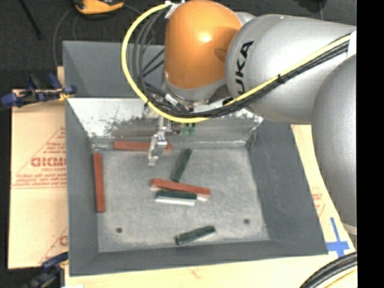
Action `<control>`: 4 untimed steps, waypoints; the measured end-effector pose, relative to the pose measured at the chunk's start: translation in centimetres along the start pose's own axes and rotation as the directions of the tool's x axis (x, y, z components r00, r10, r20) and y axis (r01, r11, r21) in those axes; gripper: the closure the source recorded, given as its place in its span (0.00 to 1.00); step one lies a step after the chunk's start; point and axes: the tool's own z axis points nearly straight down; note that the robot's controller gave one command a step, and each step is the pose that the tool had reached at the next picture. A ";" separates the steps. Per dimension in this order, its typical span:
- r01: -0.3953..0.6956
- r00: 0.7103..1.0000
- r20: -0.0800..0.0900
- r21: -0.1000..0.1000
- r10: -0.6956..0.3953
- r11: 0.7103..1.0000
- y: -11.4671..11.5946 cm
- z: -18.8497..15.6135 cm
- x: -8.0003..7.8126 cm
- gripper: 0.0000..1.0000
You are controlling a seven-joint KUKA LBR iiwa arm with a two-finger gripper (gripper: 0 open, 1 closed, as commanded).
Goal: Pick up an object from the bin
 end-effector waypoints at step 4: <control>0.038 0.999 -0.001 0.000 -0.038 0.999 -1.7 13.8 2.2 1.00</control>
Offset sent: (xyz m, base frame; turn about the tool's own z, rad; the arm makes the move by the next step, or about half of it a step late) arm 0.0017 -0.0078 -0.1640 -0.0740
